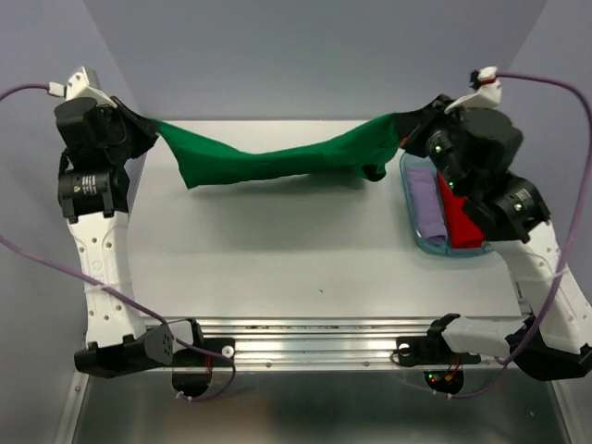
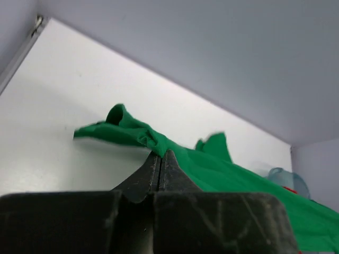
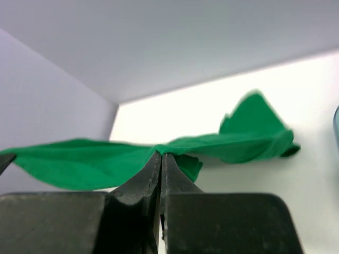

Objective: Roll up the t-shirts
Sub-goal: Fold the T-shirt at the center of the board.

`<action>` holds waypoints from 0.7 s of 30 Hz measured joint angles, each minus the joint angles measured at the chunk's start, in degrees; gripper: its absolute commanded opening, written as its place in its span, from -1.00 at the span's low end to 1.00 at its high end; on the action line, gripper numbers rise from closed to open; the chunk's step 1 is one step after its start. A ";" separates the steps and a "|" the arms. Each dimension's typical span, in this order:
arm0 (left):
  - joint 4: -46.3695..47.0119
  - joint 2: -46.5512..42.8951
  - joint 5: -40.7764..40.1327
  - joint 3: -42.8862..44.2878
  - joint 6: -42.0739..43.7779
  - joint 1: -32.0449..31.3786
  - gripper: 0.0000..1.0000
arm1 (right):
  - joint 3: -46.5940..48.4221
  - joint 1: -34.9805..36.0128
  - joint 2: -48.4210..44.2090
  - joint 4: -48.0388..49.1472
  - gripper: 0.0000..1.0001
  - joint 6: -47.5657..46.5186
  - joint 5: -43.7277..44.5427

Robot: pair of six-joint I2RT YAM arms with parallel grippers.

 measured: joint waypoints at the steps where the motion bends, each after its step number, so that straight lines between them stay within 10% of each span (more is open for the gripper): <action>1: -0.33 -0.85 0.31 3.34 -0.17 -0.02 -1.00 | 2.67 0.00 -0.02 -0.35 -0.99 -1.75 0.81; 21: -3.61 -18.91 -1.92 28.46 -6.99 -3.96 -1.00 | 35.85 0.00 -6.01 -6.69 -0.99 -16.17 3.26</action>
